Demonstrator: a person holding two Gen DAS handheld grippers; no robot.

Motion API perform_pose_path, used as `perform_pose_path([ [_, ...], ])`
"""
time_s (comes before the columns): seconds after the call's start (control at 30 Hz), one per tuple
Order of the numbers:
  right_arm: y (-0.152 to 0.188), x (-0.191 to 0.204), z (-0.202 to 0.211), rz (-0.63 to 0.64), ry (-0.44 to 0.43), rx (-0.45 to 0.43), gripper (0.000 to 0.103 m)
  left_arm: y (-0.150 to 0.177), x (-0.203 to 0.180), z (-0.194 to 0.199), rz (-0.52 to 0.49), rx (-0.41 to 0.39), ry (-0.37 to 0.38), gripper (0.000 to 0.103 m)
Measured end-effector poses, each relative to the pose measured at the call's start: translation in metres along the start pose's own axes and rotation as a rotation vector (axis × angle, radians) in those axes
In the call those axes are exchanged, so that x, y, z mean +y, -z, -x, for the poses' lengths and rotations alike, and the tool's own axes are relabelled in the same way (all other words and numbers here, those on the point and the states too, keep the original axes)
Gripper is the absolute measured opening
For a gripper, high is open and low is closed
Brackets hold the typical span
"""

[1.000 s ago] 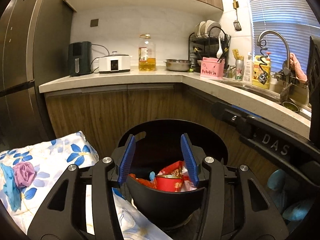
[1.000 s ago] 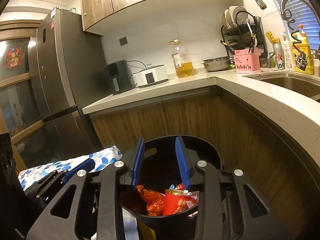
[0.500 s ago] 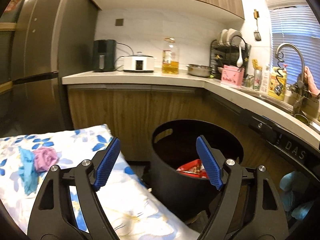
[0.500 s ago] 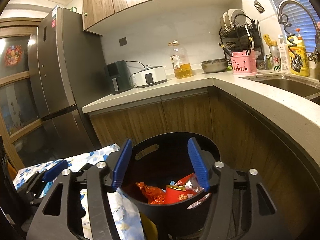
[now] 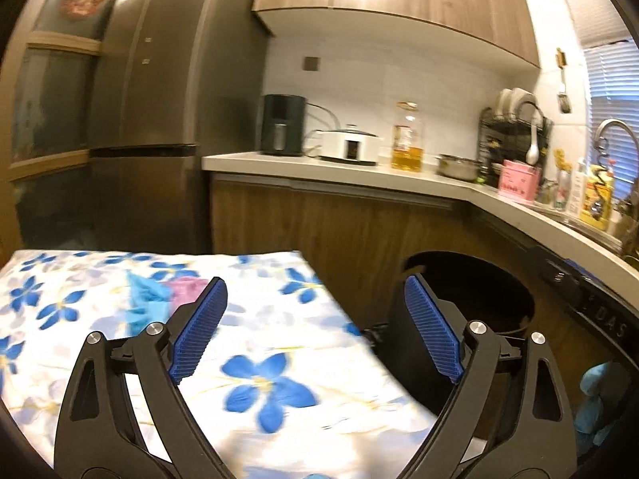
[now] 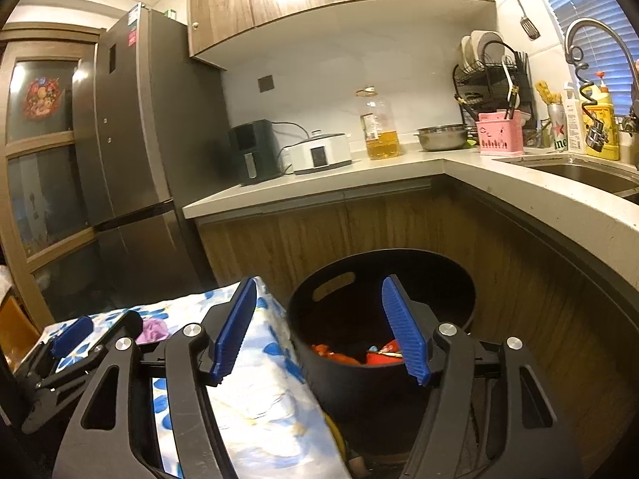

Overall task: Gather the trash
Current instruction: 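Move both open tools back to the blue and lilac gloves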

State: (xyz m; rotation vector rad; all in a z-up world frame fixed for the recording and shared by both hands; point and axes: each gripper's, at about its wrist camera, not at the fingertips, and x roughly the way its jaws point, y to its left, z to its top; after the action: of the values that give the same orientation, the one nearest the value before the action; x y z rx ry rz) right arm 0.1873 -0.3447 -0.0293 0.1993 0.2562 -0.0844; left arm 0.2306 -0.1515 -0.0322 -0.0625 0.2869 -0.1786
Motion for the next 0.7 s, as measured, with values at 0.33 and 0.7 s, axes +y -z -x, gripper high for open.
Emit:
perform_pose_path([
  [0.33, 0.019, 0.046, -0.005, 0.023, -0.079, 0.031, 0.07, 0.011, 0.074, 0.011, 0.057, -0.015, -0.193, 0.094],
  [0.7, 0.029, 0.088, -0.026, 0.042, -0.15, 0.057, 0.07, 0.02, 0.13, -0.031, 0.114, 0.012, -0.316, 0.094],
])
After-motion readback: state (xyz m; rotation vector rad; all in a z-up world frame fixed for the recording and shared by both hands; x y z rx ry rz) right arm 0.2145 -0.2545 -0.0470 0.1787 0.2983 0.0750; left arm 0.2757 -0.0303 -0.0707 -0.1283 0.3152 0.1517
